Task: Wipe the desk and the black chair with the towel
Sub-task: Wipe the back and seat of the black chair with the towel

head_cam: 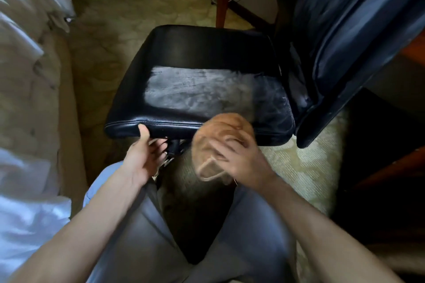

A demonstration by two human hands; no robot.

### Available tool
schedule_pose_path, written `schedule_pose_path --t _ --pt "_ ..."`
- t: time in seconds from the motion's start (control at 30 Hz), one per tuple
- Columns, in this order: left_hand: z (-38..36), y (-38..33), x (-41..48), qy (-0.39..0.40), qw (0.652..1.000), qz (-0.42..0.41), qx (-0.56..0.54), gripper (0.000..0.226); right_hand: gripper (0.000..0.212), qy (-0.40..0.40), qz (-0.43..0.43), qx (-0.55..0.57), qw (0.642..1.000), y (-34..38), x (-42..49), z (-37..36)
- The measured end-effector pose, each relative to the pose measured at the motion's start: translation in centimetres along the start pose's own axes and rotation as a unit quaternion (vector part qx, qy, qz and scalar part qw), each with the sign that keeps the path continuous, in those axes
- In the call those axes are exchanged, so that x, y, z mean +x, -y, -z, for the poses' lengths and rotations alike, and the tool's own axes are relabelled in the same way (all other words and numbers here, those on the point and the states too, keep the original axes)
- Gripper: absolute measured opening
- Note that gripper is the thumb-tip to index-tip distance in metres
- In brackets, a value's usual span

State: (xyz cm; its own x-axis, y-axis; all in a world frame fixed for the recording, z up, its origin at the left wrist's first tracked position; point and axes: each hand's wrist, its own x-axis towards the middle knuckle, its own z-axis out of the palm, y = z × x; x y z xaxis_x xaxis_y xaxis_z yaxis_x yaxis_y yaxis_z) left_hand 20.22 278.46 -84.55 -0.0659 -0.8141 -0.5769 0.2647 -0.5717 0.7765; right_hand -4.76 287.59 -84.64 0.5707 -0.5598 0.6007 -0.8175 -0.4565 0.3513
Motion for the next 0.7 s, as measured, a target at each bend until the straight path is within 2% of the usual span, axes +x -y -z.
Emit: schedule_pose_path --t 0.07,0.17,0.3,0.4,0.47,0.53,0.6,0.7 --pt "0.3 -0.5 0.1 0.001 1.000 -0.003 0.007 0.059 0.014 0.020 -0.017 -0.019 0.999 -2.0 -2.6 1.9" --pt "0.5 -0.6 0.3 -0.001 1.000 -0.002 0.012 0.057 0.030 0.032 -0.100 -0.027 0.994 -5.4 -7.4 4.5" --pt "0.1 0.0 0.4 0.002 1.000 -0.009 0.015 0.059 0.027 0.090 -0.113 -0.046 0.988 -6.4 -10.2 6.2" --pt "-0.4 0.4 0.4 -0.004 1.000 -0.013 0.016 0.061 0.023 0.036 -0.171 -0.006 0.985 -4.8 -7.3 6.1" --pt "-0.5 0.5 0.4 -0.021 1.000 -0.019 0.014 0.061 0.021 0.007 -0.182 0.001 0.983 -3.5 -5.3 5.4" --pt "-0.5 0.3 0.5 -0.030 0.999 -0.029 0.010 0.060 0.025 0.019 -0.150 -0.032 0.988 -3.2 -4.6 4.5" --pt "-0.3 0.0 0.6 -0.031 0.999 -0.030 0.008 0.060 0.038 0.029 -0.142 -0.049 0.988 -3.9 -5.2 4.2" --pt "0.1 -0.2 0.5 -0.020 0.999 -0.032 0.015 0.059 0.032 0.038 -0.169 -0.040 0.984 -5.2 -7.1 5.1"
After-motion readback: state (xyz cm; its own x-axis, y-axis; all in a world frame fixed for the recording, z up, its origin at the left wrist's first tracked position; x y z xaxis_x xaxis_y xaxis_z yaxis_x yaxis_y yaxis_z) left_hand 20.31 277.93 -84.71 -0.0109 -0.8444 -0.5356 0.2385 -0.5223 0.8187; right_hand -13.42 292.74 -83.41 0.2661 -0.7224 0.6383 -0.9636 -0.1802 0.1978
